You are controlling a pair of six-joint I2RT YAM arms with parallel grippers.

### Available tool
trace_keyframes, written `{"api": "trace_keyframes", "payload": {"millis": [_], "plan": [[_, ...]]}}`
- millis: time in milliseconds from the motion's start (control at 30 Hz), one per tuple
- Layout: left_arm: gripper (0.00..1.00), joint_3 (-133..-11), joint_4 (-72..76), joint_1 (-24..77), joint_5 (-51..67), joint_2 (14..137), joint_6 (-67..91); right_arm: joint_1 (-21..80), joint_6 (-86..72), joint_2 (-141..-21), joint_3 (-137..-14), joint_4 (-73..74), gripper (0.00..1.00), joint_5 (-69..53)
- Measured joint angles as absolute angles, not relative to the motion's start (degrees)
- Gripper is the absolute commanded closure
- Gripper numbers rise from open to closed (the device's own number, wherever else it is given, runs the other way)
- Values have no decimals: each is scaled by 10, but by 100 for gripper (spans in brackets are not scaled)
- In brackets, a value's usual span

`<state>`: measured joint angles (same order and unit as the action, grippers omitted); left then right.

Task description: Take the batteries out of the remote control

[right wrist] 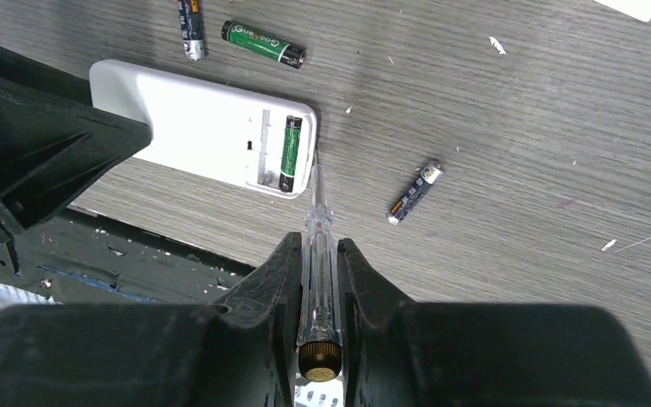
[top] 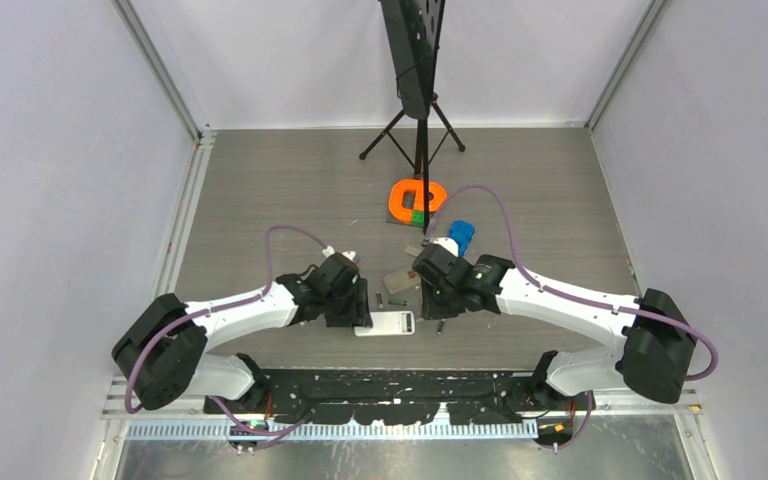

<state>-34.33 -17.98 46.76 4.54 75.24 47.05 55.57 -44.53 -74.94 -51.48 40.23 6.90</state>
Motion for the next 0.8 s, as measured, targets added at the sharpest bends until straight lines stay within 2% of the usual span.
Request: {"api": "trace_keyframes", "payload": {"millis": [800], "plan": [[50,-343,-179,468,47,752,470,580,-450,-750,-540,425,100,104]]}}
